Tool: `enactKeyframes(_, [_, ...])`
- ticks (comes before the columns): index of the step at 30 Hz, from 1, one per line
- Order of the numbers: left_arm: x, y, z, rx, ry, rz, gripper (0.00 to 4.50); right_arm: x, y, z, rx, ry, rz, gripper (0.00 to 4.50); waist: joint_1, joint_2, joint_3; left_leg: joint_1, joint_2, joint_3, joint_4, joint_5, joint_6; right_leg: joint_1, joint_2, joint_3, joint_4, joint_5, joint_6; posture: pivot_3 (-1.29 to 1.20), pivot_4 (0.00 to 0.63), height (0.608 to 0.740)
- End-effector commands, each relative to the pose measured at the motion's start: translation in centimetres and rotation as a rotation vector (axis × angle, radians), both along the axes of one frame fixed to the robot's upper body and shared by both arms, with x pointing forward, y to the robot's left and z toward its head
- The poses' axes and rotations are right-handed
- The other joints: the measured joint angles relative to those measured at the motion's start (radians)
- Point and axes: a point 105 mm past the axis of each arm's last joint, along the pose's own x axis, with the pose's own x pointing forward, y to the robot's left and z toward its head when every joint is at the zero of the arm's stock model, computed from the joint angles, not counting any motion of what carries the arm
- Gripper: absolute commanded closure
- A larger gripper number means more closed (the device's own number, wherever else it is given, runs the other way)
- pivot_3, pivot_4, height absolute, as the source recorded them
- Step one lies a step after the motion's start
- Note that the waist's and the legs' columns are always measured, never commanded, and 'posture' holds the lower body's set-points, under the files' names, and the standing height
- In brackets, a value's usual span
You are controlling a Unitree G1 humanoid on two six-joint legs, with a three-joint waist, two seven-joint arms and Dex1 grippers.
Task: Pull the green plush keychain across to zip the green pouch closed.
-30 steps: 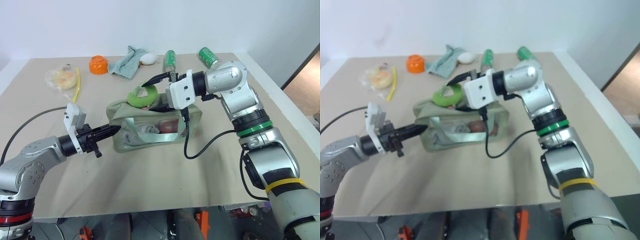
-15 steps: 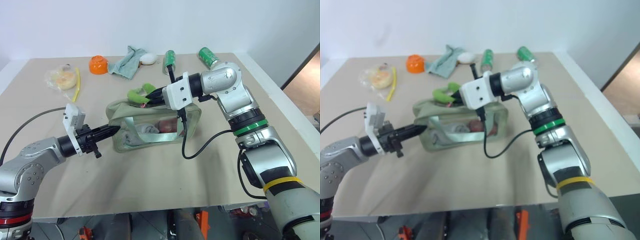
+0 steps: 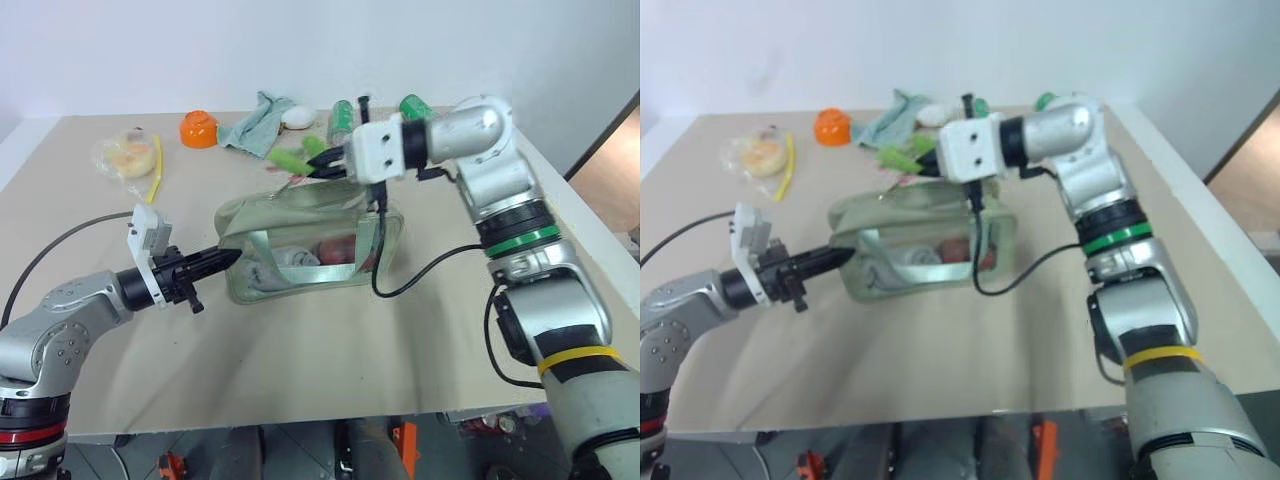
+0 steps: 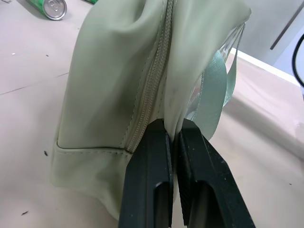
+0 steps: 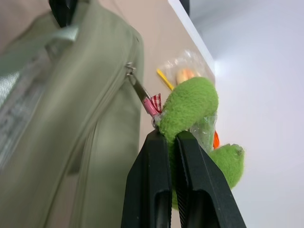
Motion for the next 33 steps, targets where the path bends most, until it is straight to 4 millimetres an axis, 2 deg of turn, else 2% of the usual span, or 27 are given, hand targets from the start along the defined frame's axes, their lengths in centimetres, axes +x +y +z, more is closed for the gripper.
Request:
enactKeyframes(1, [0.1, 0.0, 0.4, -0.003, -0.02, -0.005, 4.5, -0.3, -2.5, 2.6, 0.044, -0.053, -0.057, 4.45, 0.0, 0.0, 0.0, 0.0, 0.0, 0.0, 0.0, 0.0, 0.0, 0.0, 0.0, 0.0, 0.0, 0.0, 0.0, 0.0, 0.15, 0.74])
enactKeyframes(9, [0.2, -0.2, 0.4, -0.006, -0.017, -0.015, 4.5, 0.8, -6.9, 2.5, 0.022, -0.117, -0.236, 4.45, 0.0, 0.0, 0.0, 0.0, 0.0, 0.0, 0.0, 0.0, 0.0, 0.0, 0.0, 0.0, 0.0, 0.0, 0.0, 0.0, 0.15, 0.74])
enactKeyframes(14, [0.1, -0.2, 0.3, -0.007, -0.017, -0.018, 4.5, 2.5, -11.2, 2.2, -0.049, -0.209, -0.424, 4.45, 0.001, 0.0, 0.0, -0.001, 0.0, 0.0, 0.0, 0.0, 0.0, 0.0, 0.0, 0.0, -0.001, 0.0, 0.0, 0.0, 0.15, 0.74])
enactKeyframes(18, [0.0, -0.1, 0.4, -0.006, -0.017, -0.018, 4.5, 3.6, -15.4, 0.7, -0.118, -0.231, -0.58, 4.45, -0.001, 0.0, 0.0, -0.001, 0.0, 0.001, 0.0, 0.0, 0.0, 0.0, 0.0, 0.001, -0.002, 0.0, 0.0, 0.0, 0.15, 0.74])
enactKeyframes(20, [-0.2, 0.0, 0.4, -0.005, -0.019, -0.017, 4.5, 3.8, -16.3, -0.9, -0.15, -0.215, -0.608, 4.45, -0.001, 0.0, 0.0, -0.001, 0.0, 0.001, 0.0, 0.0, 0.0, -0.001, 0.0, 0.001, -0.002, 0.0, 0.0, 0.0, 0.15, 0.74])
enactKeyframes(24, [-0.2, 0.1, 0.6, -0.006, -0.024, -0.01, 4.5, 4.2, -16.4, -5.1, -0.179, -0.148, -0.609, 4.45, -0.001, 0.0, 0.001, -0.001, 0.0, 0.001, -0.001, 0.0, 0.0, -0.001, 0.0, 0.001, -0.002, 0.0, 0.0, 0.0, 0.15, 0.74])
enactKeyframes(26, [-0.2, 0.1, 0.6, -0.006, -0.025, -0.007, 4.5, 4.1, -15.9, -8.1, -0.197, -0.1, -0.587, 4.45, -0.002, 0.0, 0.0, 0.0, 0.0, 0.001, -0.001, 0.0, 0.0, 0.0, 0.0, 0.002, -0.002, 0.0, 0.0, 0.0, 0.15, 0.74])
enactKeyframes(29, [-0.5, 0.1, 0.6, -0.007, -0.023, -0.006, 4.5, 3.9, -14.2, -12.3, -0.184, -0.034, -0.551, 4.45, -0.004, 0.0, 0.0, 0.002, 0.0, 0.001, -0.001, 0.0, 0.0, 0.001, 0.001, 0.002, -0.001, 0.0, 0.0, 0.0, 0.15, 0.74])
enactKeyframes(33, [-0.7, 0.1, 0.5, -0.008, -0.017, -0.003, 4.5, 4.0, -12.1, -15.7, -0.166, -0.003, -0.521, 4.45, -0.011, 0.0, 0.0, 0.004, 0.001, 0.001, -0.001, 0.0, 0.0, 0.001, 0.002, 0.003, -0.001, 0.0, -0.001, 0.0, 0.15, 0.74])
